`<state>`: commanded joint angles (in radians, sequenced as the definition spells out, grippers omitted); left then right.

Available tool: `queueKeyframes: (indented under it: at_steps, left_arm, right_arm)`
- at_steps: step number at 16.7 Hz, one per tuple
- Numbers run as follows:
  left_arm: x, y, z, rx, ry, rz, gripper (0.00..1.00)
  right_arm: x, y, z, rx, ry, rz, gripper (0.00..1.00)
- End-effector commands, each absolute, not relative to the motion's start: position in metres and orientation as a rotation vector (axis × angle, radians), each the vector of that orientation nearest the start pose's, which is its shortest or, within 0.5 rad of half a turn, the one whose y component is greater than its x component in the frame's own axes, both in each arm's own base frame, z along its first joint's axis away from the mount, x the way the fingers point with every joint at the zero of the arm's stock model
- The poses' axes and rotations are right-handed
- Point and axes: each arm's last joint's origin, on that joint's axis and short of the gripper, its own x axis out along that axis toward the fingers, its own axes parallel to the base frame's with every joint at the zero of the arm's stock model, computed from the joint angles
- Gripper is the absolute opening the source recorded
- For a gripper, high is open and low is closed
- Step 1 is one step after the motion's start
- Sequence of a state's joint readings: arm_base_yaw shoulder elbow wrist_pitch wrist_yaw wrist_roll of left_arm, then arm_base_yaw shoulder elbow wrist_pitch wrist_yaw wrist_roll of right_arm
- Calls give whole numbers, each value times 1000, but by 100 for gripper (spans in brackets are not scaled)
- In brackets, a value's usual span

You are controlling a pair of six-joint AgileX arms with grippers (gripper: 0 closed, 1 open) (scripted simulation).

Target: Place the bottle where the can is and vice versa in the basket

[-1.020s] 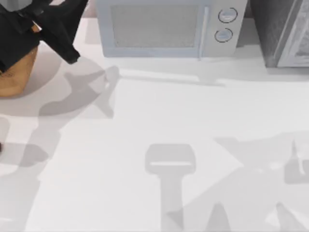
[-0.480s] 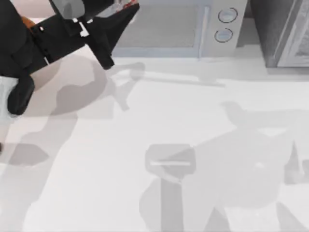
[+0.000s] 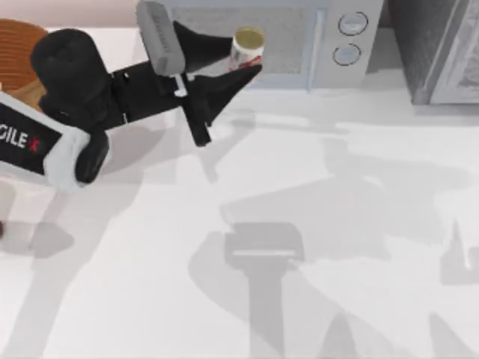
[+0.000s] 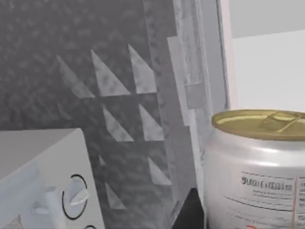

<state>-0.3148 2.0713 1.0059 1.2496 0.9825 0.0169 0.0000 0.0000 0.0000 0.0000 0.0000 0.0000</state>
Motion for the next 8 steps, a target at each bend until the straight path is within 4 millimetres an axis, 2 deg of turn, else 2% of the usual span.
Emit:
queueKeyframes:
  at_steps: [4,8]
  left_arm:
    - [390,-164,118,65,-176,-1371,0]
    - [390,-182,64,44,-108,-1494,0]
  right_arm:
    - [106,-1,160,0,0,0,100]
    - [106,-1,160,0,0,0,100]
